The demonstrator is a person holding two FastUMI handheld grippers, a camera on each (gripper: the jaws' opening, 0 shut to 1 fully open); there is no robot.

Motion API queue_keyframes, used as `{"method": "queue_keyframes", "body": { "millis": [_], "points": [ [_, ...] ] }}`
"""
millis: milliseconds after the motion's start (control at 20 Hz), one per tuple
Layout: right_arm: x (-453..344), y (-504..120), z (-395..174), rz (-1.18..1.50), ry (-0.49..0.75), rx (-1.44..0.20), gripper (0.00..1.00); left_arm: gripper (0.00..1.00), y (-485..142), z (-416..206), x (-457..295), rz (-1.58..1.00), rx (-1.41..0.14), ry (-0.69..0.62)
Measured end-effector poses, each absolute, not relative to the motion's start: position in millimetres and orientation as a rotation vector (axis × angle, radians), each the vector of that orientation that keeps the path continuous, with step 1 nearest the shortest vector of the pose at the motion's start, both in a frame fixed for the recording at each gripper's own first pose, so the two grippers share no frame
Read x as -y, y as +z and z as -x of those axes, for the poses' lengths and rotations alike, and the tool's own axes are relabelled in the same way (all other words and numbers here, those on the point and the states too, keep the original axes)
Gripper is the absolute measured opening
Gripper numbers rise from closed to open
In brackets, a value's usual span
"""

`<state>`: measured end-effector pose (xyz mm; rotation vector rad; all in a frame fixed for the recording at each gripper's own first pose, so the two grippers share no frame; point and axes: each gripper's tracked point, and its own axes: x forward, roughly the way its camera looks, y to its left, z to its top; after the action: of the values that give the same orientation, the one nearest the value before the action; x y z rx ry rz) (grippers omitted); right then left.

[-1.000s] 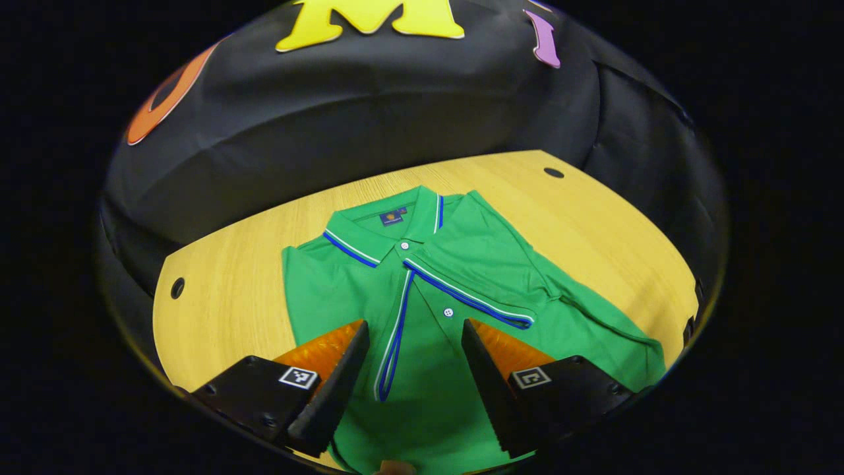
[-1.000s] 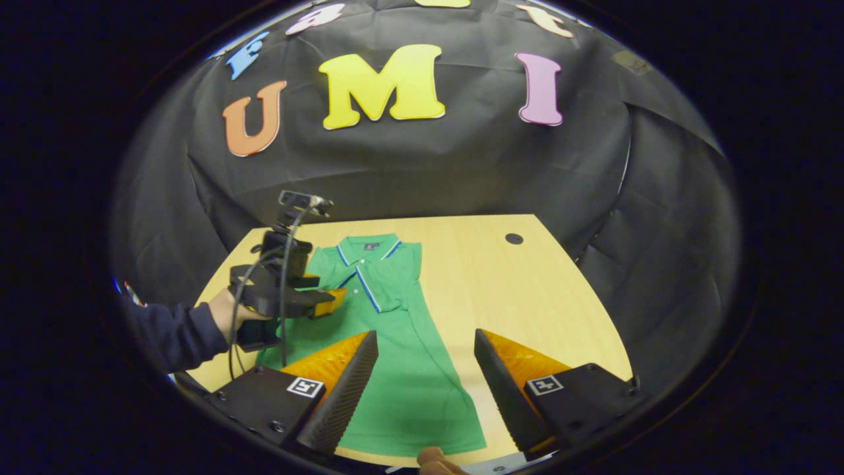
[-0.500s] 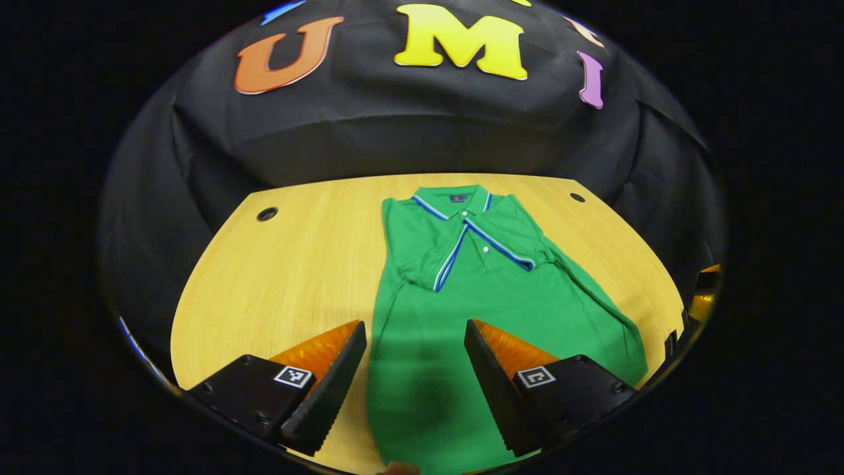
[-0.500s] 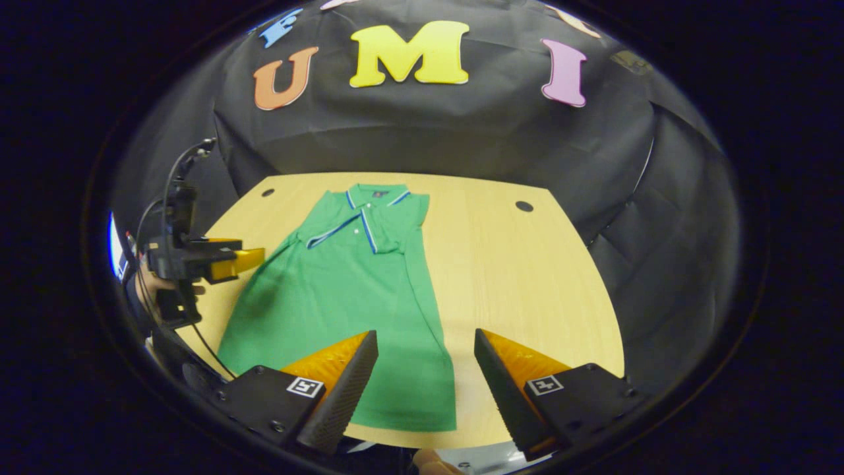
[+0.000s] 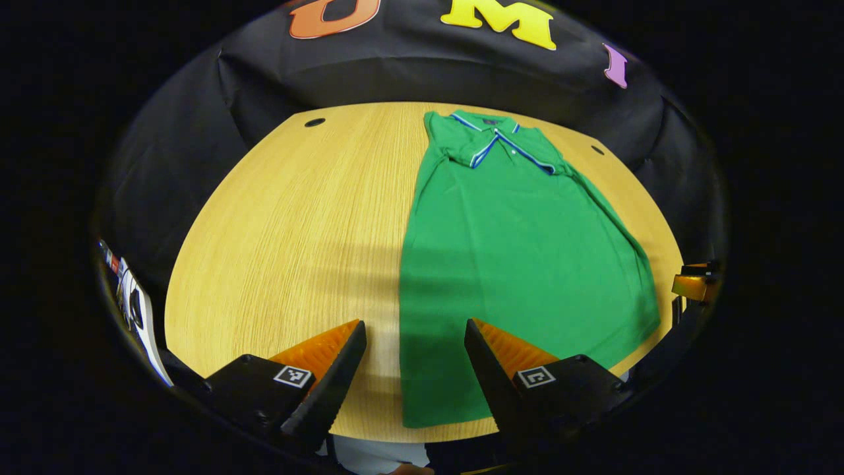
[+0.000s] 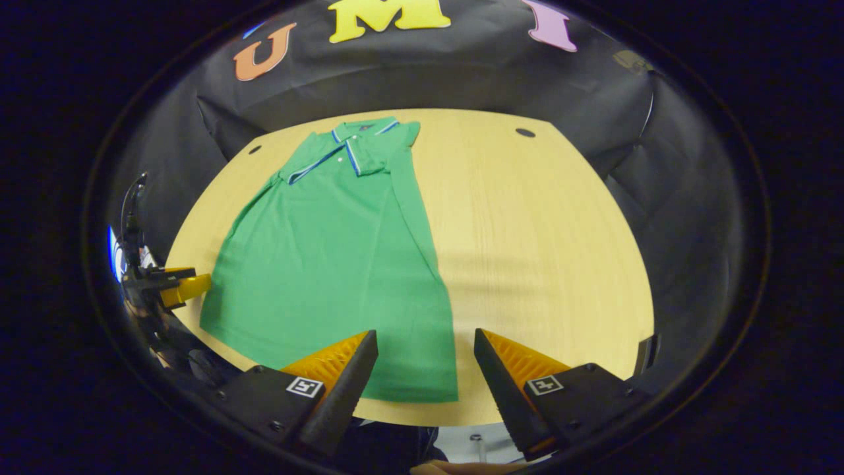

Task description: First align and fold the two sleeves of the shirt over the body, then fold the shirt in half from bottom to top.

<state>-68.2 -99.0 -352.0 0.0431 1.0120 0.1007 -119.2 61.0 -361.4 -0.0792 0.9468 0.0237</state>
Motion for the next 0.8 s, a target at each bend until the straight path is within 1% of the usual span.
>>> {"method": "queue_keyframes", "body": {
  "millis": [150, 200, 250, 350, 400, 450, 550, 600, 650, 700, 750, 800],
  "points": [
    [102, -375, 73, -0.04, 0.097, -1.092, 0.92, 0.97, -368, 136, -56, 0.104, -1.013, 0.024],
    [101, -381, 77, -0.036, 0.096, -1.12, 0.96, 0.97, -374, 142, -59, 0.105, -1.045, 0.039],
    [101, -388, 84, -0.024, 0.094, -1.152, 0.92, 0.97, -377, 149, -59, 0.114, -1.081, 0.047],
    [97, -398, 93, -0.026, 0.094, -1.196, 0.92, 0.97, -377, 156, -54, 0.127, -1.11, 0.036],
    [98, -400, 96, -0.018, 0.09, -1.21, 0.96, 1.0, -380, 156, -51, 0.12, -1.134, 0.025],
    [101, -403, 99, 0.005, 0.08, -1.227, 0.95, 0.96, -380, 161, -47, 0.11, -1.157, 0.012],
    [102, -409, 103, 0.022, 0.066, -1.263, 0.92, 0.96, -383, 171, -42, 0.103, -1.21, 0.002],
    [102, -412, 105, 0.016, 0.061, -1.286, 0.92, 0.95, -383, 174, -41, 0.085, -1.23, -0.002],
    [103, -410, 101, 0.019, 0.056, -1.274, 0.93, 0.95, -384, 173, -40, 0.066, -1.248, -0.008],
    [101, -412, 100, 0.025, 0.056, -1.284, 0.93, 1.0, -384, 171, -39, 0.065, -1.264, -0.013],
    [101, -412, 99, 0.026, 0.054, -1.295, 0.94, 0.94, -386, 170, -39, 0.072, -1.288, -0.008],
    [100, -412, 98, 0.029, 0.053, -1.311, 0.95, 0.92, -385, 172, -40, 0.084, -1.316, 0.003]
  ]
}}
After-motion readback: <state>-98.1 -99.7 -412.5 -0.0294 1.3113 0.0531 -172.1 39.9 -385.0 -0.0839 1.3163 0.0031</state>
